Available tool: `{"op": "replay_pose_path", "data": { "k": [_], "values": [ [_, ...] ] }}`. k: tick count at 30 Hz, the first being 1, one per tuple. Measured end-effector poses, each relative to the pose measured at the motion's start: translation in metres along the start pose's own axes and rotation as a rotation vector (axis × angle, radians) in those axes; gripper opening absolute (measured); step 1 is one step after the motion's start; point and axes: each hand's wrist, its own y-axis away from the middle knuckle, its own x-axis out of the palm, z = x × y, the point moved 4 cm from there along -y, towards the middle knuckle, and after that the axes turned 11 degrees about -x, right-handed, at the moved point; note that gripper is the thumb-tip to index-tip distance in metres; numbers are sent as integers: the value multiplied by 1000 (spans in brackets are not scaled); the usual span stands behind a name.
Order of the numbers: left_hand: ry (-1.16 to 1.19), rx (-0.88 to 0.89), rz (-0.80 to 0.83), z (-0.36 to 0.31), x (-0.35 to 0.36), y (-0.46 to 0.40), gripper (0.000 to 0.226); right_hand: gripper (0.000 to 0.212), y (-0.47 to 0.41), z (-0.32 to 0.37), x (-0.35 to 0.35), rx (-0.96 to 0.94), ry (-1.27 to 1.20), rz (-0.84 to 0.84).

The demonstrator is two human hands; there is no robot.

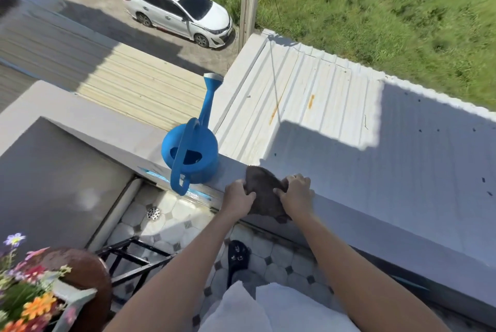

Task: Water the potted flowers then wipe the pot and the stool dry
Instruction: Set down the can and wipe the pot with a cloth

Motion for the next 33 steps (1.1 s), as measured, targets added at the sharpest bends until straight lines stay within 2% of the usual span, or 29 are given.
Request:
{"op": "replay_pose_path", "data": {
  "k": [3,6,8,10,12,14,16,20,22,24,26,27,30,33],
  "values": [
    [117,90,56,9,-18,23,16,20,16,14,4,-64,-126,-61],
    [275,98,98,27,-47,51,30,29,40,41,5,-133,-424,-117],
    [376,114,75,43,-74,74,40,30,56,65,6,-146,-618,-80],
    [482,115,38,59,-103,99,42,30,71,92,12,-113,-833,18],
    [623,116,3,76,-129,129,41,36,87,121,20,-5,-1067,210],
    [669,135,-72,94,-153,164,42,34,111,156,22,52,-1217,405],
    [583,161,-202,115,-171,196,41,26,134,188,23,18,-1253,500],
    [257,176,-503,158,-197,252,48,24,184,244,32,-81,-1273,639],
    [160,206,-570,176,-204,278,56,23,210,271,39,-168,-1303,752],
    [105,197,-569,193,-202,298,60,39,236,294,46,-235,-1361,848],
    [150,144,-524,212,-194,309,63,51,256,310,55,-277,-1400,921],
    [228,103,-490,223,-190,312,64,48,265,314,60,-295,-1408,960],
    [593,16,-464,252,-180,315,55,25,278,316,79,-364,-1342,1038],
    [802,-66,-472,271,-171,307,42,12,273,308,98,-384,-1233,1017]
  ]
}}
